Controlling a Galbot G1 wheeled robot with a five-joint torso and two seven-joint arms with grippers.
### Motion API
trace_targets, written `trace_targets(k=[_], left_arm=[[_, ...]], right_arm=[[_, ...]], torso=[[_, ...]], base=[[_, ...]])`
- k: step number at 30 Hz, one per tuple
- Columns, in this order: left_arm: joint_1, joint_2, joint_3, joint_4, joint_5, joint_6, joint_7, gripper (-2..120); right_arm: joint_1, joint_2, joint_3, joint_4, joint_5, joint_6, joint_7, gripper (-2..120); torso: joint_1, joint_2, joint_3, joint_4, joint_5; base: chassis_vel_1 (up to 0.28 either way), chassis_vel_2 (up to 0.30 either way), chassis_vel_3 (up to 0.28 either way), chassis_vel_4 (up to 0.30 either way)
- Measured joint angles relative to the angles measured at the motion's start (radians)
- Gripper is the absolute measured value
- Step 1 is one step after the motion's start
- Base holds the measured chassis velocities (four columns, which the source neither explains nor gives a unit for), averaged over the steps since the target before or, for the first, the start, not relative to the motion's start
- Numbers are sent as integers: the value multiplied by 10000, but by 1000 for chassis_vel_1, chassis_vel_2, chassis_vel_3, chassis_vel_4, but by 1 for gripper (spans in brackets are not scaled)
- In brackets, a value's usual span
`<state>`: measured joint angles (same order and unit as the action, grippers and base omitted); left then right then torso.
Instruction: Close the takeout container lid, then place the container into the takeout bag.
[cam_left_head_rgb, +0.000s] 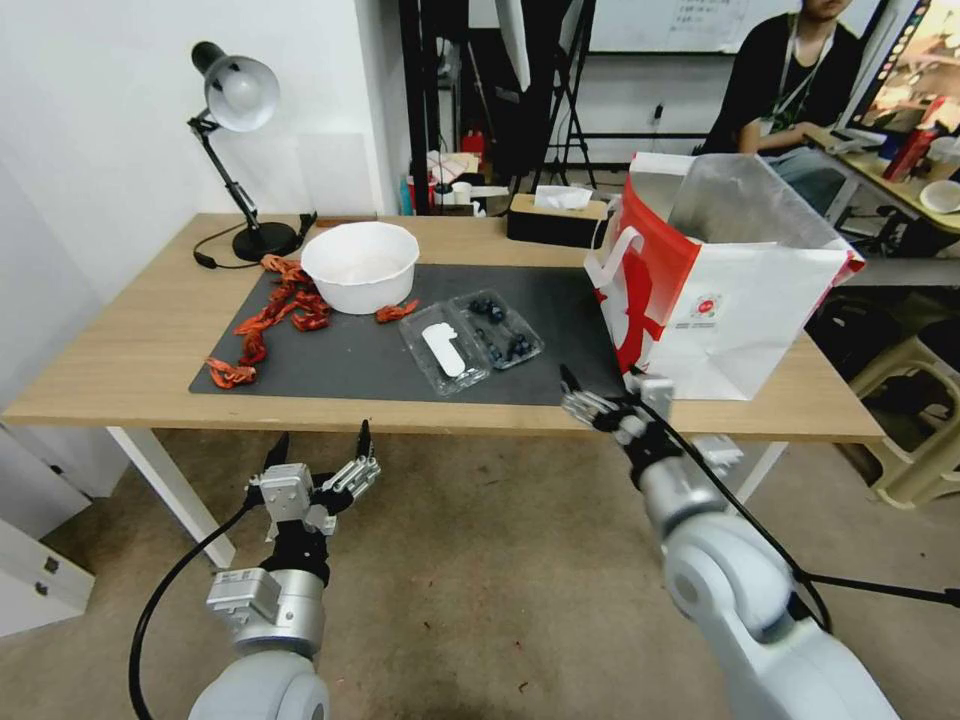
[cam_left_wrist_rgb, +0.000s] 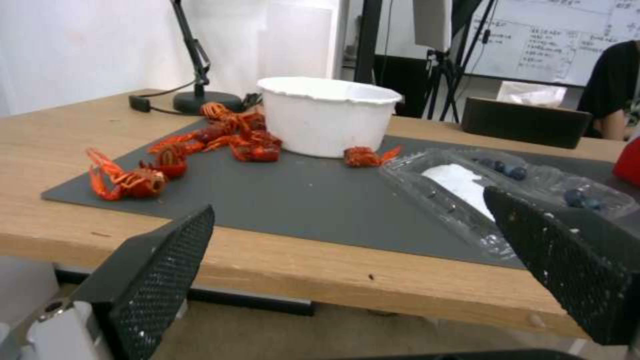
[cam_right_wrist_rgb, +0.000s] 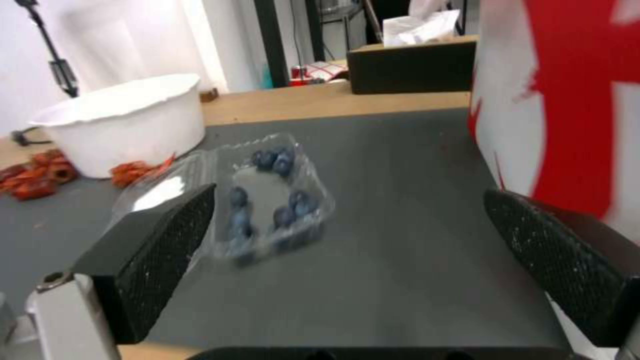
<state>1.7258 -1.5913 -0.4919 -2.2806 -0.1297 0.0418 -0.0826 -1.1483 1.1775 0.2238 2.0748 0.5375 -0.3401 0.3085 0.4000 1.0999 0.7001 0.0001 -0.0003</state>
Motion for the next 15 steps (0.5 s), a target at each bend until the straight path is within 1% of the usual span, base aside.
trace_targets(k=[2, 3, 6, 8, 11, 12, 14, 15], left_arm=[[25, -19, -59, 0, 9, -41, 0, 100], [25, -19, -59, 0, 9, -41, 0, 100], [68, -34, -123, -3, 14, -123, -1, 100], [71, -35, -126, -3, 14, -130, -1, 100], [99, -51, -184, -4, 15, -211, -4, 100], [99, -51, -184, -4, 15, -211, -4, 100], [116, -59, -278, -3, 6, -285, -9, 100], [115, -60, -292, -3, 5, -294, -9, 100]], right_arm=[[681, -57, -414, -423, 99, -273, 495, 100], [681, -57, -414, -423, 99, -273, 495, 100], [1545, -70, -964, -990, 424, -739, 1237, 100], [1567, -70, -978, -1007, 431, -751, 1253, 100], [2214, -8, -1357, -1506, 649, -1052, 1630, 100], [2214, -8, -1357, -1506, 649, -1052, 1630, 100], [3066, 109, -1797, -2199, 971, -1285, 1979, 100], [3245, 138, -1877, -2355, 992, -1329, 2034, 100]], torso=[[0, 0, 0, 0, 3], [0, 0, 0, 0, 3], [1, -1, 0, 0, 4], [0, -1, 0, 0, 4], [1, -1, 0, -1, 3], [1, -1, 0, -1, 3], [0, 0, 0, 0, 2], [0, 0, -1, 0, 1]], base=[[0, 0, 0, 0], [0, 0, 0, 0], [0, 0, 0, 0], [0, 0, 0, 0], [0, 0, 0, 0], [0, 0, 0, 0], [0, 0, 0, 0], [0, 0, 0, 0]])
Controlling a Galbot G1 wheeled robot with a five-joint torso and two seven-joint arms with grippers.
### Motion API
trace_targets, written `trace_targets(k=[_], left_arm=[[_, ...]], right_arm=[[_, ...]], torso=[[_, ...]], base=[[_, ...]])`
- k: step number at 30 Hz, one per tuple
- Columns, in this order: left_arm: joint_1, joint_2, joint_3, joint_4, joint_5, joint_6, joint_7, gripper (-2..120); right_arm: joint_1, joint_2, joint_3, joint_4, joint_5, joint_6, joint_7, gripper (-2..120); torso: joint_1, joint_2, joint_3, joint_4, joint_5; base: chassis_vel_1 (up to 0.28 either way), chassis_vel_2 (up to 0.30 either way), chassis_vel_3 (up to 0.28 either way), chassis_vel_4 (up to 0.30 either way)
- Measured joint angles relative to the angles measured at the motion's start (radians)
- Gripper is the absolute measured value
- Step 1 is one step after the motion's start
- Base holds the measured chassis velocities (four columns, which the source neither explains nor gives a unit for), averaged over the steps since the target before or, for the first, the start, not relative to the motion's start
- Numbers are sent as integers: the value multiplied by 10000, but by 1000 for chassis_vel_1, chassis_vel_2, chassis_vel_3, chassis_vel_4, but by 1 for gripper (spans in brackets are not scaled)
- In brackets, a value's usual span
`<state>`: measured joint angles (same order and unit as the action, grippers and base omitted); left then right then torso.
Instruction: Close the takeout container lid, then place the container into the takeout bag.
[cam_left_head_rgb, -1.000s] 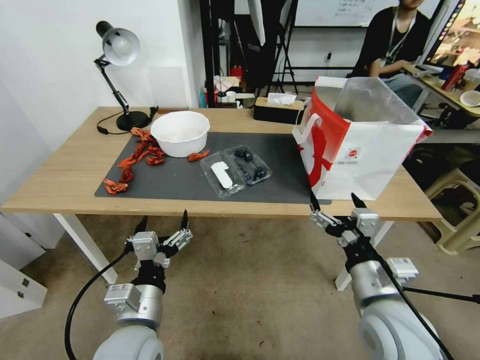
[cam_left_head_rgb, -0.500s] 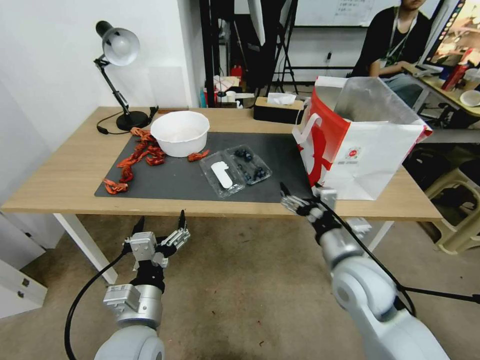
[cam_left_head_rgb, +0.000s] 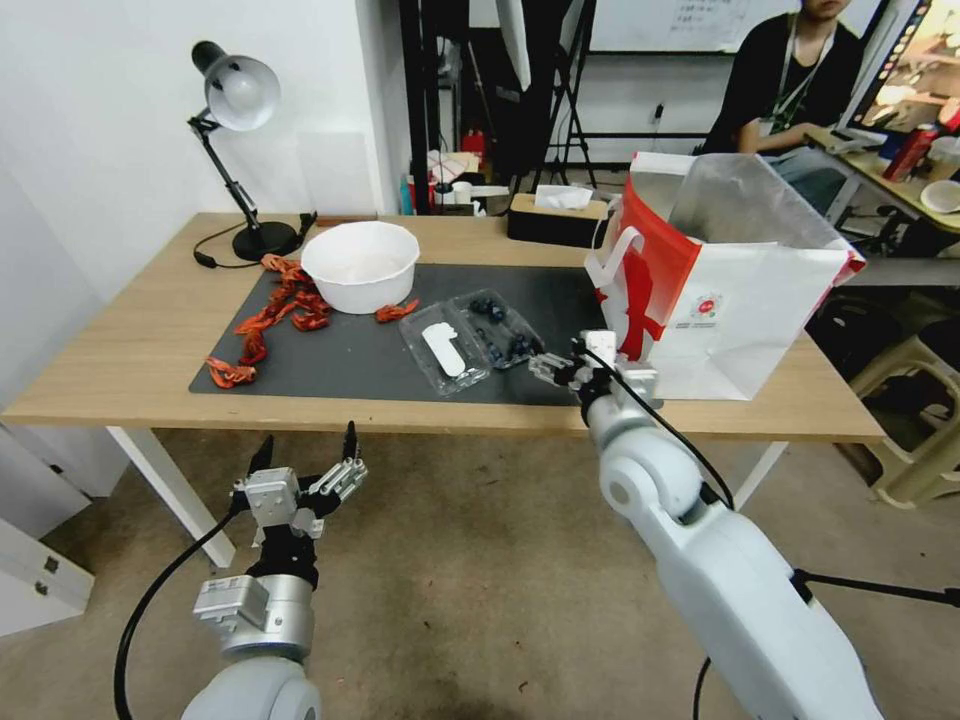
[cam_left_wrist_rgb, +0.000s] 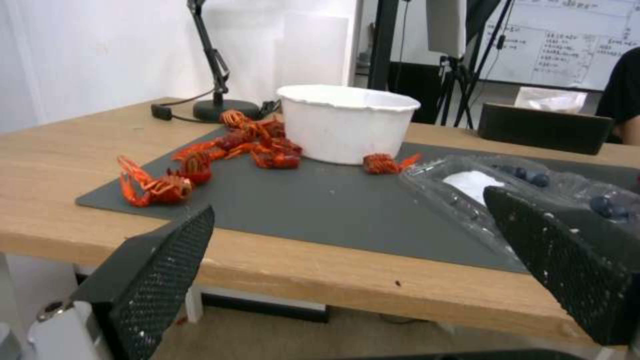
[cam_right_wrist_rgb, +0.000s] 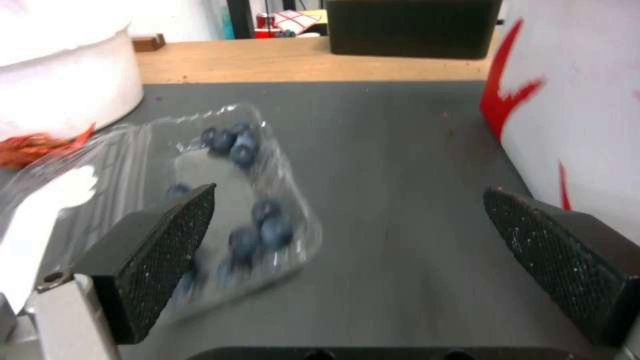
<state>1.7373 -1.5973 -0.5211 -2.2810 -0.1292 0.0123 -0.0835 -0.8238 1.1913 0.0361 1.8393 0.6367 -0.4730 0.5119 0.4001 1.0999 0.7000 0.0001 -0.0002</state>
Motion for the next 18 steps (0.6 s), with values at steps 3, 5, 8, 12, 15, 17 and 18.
trace_targets(k=[3, 5, 8, 12, 15, 17, 18], left_arm=[[-8, 2, -55, 17, -21, -27, -6, 100], [-18, 2, -77, 60, -34, -58, -11, 100], [-25, 3, -89, 98, -44, -88, -21, 100], [-36, 6, -119, 144, -55, -129, -29, 100], [-51, 15, -140, 185, -60, -157, -33, 100], [-60, 18, -152, 204, -63, -165, -35, 100], [-65, 18, -156, 219, -65, -168, -36, 100]], right_arm=[[518, 104, -222, -520, 61, -234, 208, 100], [970, 193, -345, -840, 178, -535, 422, 100], [1167, 248, -439, -1028, 293, -812, 565, 100], [1301, 334, -482, -1219, 363, -1116, 711, 100], [1301, 363, -466, -1256, 380, -1301, 754, 100], [1292, 364, -454, -1278, 380, -1340, 758, 100], [1282, 370, -448, -1301, 391, -1398, 762, 100]], torso=[[0, 0, 1, -5, 6], [0, 0, -1, -1, 0], [0, -1, 1, 0, 3], [0, -1, 1, -1, 3], [0, 0, 0, -2, 1], [0, -1, 0, -2, 2], [0, -1, 0, -2, 2]], base=[[0, 0, 0, 0], [0, 0, 0, 0], [0, 0, 0, 0], [0, 0, 0, 0], [0, 0, 0, 0], [0, 0, 0, 0], [0, 0, 0, 0]])
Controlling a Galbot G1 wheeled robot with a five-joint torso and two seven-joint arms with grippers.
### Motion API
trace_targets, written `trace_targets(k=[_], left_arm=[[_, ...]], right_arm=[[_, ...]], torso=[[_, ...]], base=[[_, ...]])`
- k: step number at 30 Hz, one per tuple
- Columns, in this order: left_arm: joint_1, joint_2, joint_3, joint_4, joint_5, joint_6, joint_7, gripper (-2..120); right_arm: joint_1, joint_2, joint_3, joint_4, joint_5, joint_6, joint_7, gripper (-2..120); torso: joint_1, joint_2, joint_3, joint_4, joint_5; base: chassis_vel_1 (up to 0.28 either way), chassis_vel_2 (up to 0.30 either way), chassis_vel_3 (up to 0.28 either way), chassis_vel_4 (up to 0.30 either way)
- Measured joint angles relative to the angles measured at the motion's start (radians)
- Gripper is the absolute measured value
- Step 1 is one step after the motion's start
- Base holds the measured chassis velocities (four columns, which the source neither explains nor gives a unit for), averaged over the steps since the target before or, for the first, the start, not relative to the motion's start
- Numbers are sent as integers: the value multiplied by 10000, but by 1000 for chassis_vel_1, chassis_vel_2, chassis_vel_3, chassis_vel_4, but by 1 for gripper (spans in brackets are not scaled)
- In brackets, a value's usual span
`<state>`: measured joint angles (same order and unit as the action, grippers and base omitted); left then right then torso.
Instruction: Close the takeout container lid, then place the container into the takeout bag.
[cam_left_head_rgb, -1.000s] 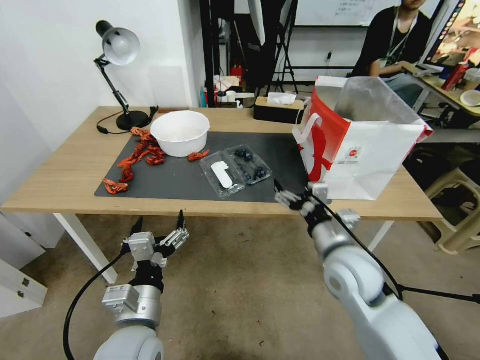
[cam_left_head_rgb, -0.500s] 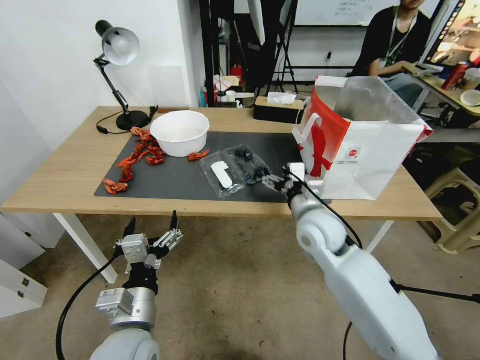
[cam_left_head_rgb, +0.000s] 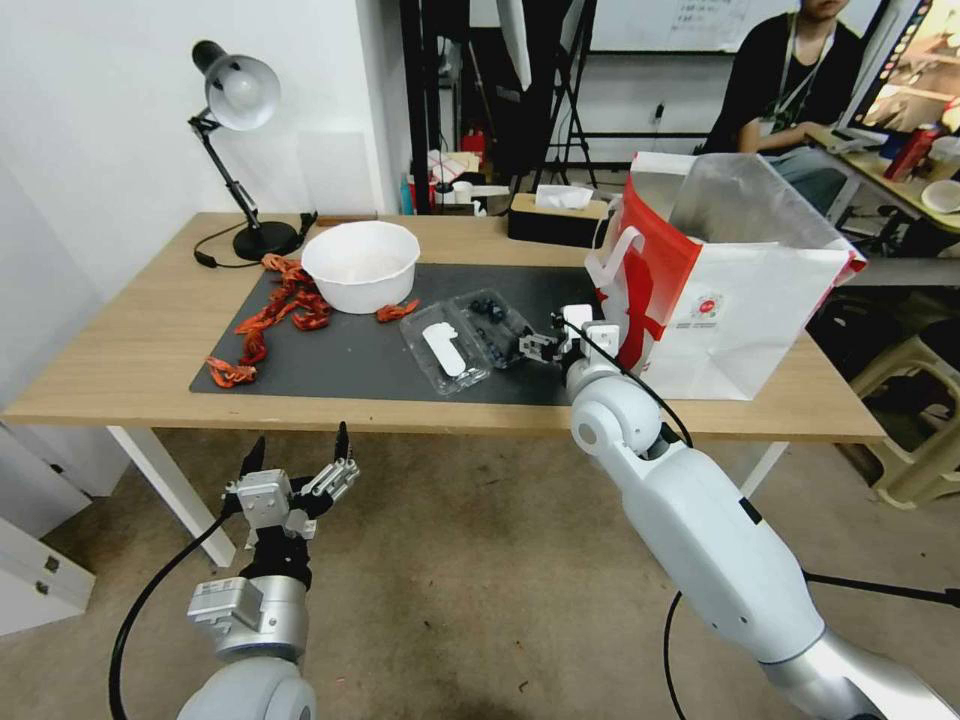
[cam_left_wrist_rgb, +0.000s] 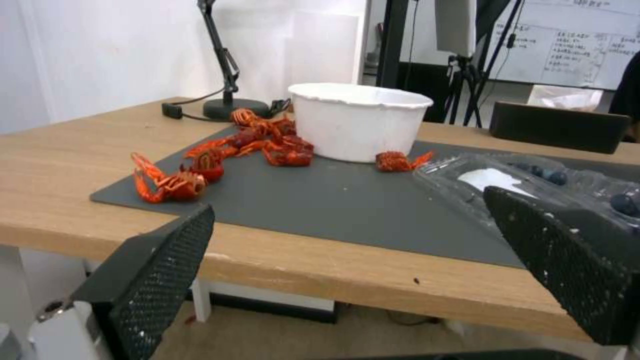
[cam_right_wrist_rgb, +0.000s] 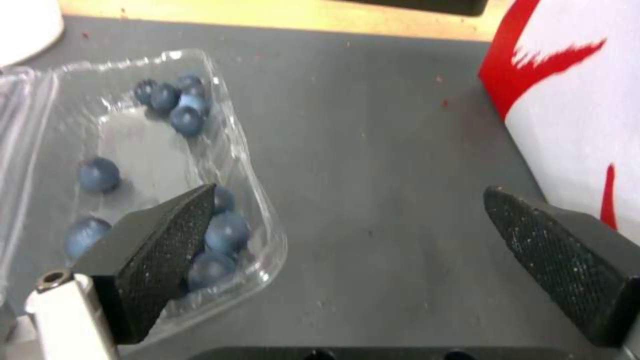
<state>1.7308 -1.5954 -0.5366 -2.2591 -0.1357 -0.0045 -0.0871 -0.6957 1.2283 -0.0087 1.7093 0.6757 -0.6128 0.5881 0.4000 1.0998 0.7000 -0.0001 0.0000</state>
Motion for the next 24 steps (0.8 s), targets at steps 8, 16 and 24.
trace_targets(k=[8, 16, 24], left_arm=[[-2, 5, -3, 32, -4, -41, -6, 100], [7, -5, -1, 80, -5, -150, -13, 100], [20, -20, -7, 115, 0, -225, -22, 100]], right_arm=[[-25, 40, 82, -37, 76, -229, 64, 100], [-35, 79, 130, -106, 144, -254, 109, 100], [-70, 111, 232, -92, 193, -346, 203, 100]], torso=[[-1, 0, 0, 0, 1], [-1, 0, 0, 1, 1], [-1, 0, 0, 1, 1]], base=[[0, 0, 0, 0], [0, 0, 0, 0], [0, 0, 0, 0]])
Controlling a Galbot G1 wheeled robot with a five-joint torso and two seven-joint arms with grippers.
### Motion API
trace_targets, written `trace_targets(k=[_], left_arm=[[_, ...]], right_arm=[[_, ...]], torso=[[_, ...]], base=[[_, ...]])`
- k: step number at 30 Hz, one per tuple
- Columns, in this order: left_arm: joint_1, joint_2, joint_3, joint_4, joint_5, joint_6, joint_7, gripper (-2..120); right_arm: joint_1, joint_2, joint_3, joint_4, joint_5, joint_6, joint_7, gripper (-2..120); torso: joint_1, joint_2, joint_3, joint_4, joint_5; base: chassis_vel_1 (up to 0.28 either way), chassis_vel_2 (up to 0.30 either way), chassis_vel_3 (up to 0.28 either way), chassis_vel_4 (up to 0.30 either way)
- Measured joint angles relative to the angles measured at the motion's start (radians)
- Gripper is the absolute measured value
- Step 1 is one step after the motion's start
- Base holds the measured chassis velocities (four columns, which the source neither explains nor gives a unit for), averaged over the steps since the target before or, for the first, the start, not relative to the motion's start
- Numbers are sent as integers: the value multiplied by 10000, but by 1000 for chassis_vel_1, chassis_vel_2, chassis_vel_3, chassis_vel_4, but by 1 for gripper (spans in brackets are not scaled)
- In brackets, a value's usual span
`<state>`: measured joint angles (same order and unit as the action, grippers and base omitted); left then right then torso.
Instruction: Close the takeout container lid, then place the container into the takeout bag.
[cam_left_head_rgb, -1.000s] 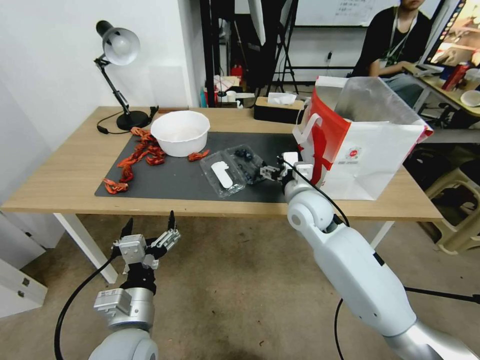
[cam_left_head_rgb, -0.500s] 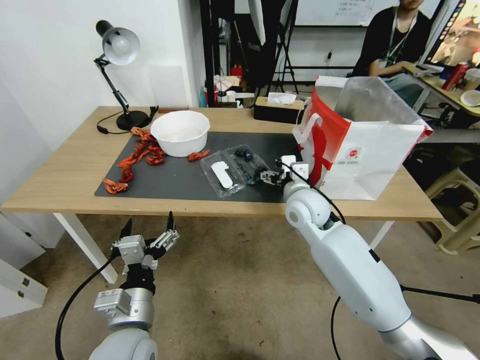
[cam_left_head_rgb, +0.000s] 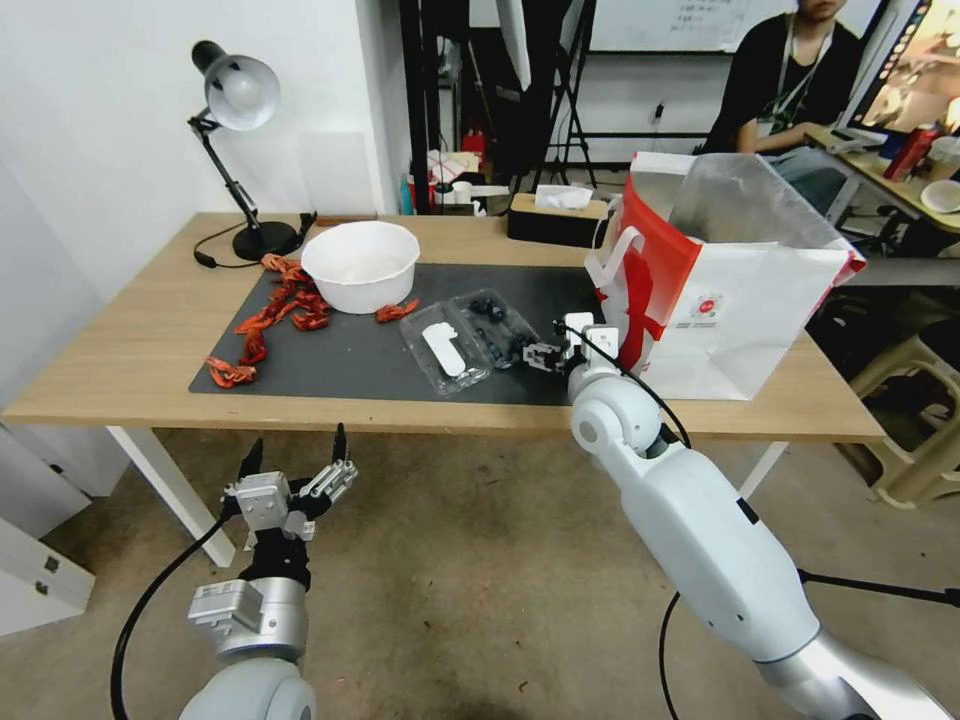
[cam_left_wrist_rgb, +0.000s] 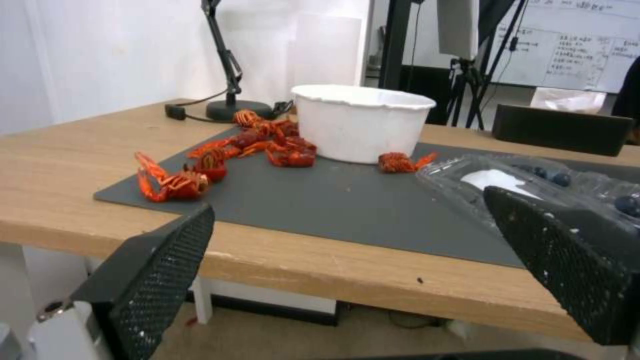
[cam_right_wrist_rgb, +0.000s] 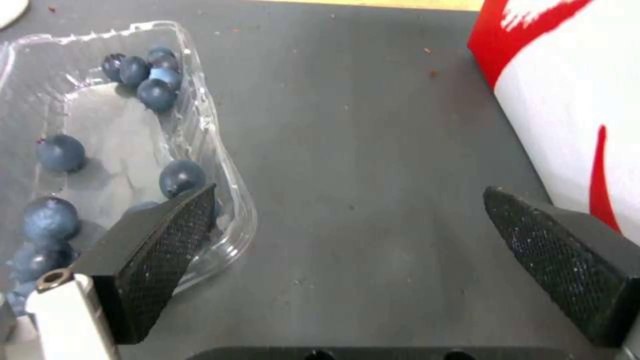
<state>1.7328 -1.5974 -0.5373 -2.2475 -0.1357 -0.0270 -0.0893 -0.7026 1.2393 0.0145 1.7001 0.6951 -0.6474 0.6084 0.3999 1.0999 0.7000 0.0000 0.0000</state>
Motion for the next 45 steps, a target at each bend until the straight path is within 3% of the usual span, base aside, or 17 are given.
trace_targets(k=[29, 45], left_arm=[[-49, -10, 124, 229, 80, -271, -179, 100], [-22, -53, 181, 295, 161, -364, -181, 100]], right_arm=[[-726, -149, 360, 822, 232, -461, 36, 100], [-785, -196, 478, 1302, 51, 282, -260, 100]], torso=[[0, 2, -1, 0, 0], [1, 2, 0, 0, 0]], base=[[0, 0, 0, 0], [0, 0, 0, 0]])
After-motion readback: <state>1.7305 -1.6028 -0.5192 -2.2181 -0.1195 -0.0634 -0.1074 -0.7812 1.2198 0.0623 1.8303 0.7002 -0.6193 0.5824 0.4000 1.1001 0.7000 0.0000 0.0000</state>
